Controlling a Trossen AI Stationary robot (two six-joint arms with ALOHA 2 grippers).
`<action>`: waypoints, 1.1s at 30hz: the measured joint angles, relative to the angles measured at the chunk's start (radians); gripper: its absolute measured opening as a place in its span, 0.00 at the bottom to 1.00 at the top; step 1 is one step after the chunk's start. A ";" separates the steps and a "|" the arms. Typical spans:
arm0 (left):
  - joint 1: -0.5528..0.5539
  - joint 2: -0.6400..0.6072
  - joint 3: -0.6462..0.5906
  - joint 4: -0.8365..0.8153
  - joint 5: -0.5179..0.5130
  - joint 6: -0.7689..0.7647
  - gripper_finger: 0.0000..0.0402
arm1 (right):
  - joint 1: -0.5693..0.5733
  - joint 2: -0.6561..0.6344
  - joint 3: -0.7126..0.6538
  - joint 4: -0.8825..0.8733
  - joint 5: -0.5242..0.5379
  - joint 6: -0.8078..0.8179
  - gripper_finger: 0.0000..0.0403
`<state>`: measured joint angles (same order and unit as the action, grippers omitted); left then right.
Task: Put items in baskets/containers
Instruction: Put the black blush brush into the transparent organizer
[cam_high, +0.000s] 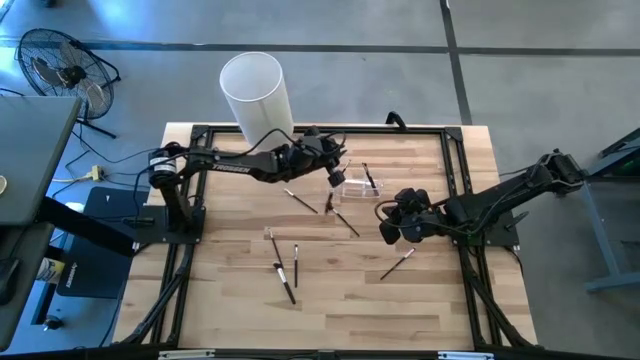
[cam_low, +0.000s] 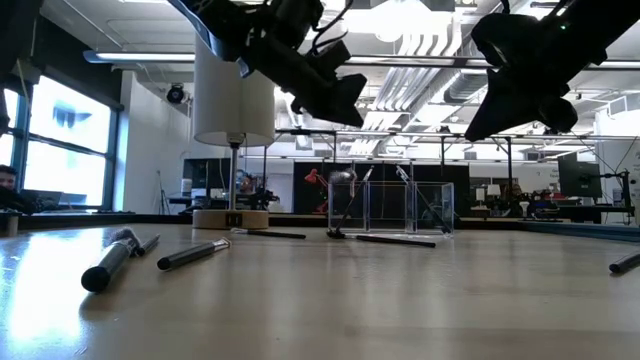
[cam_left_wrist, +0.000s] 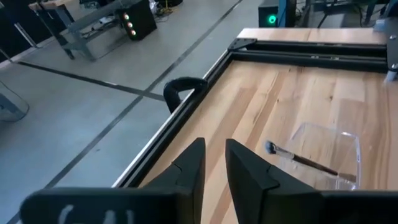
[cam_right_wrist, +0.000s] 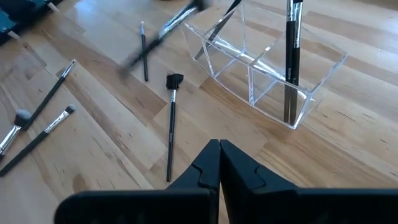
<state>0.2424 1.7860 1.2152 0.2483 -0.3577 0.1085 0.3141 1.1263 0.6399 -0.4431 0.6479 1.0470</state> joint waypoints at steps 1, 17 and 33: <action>0.000 0.001 0.000 -0.004 0.000 0.000 0.16 | 0.000 0.000 0.000 0.000 0.000 0.000 0.00; -0.050 -0.044 0.029 -0.124 -0.162 0.042 0.17 | 0.000 0.000 0.000 -0.003 -0.001 -0.059 0.00; -0.059 -0.140 0.257 -1.044 0.055 -0.682 0.17 | 0.000 0.000 0.000 -0.011 -0.090 -0.102 0.01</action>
<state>0.1835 1.6460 1.4727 -0.7961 -0.3023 -0.5731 0.3138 1.1263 0.6399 -0.4538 0.5576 0.9448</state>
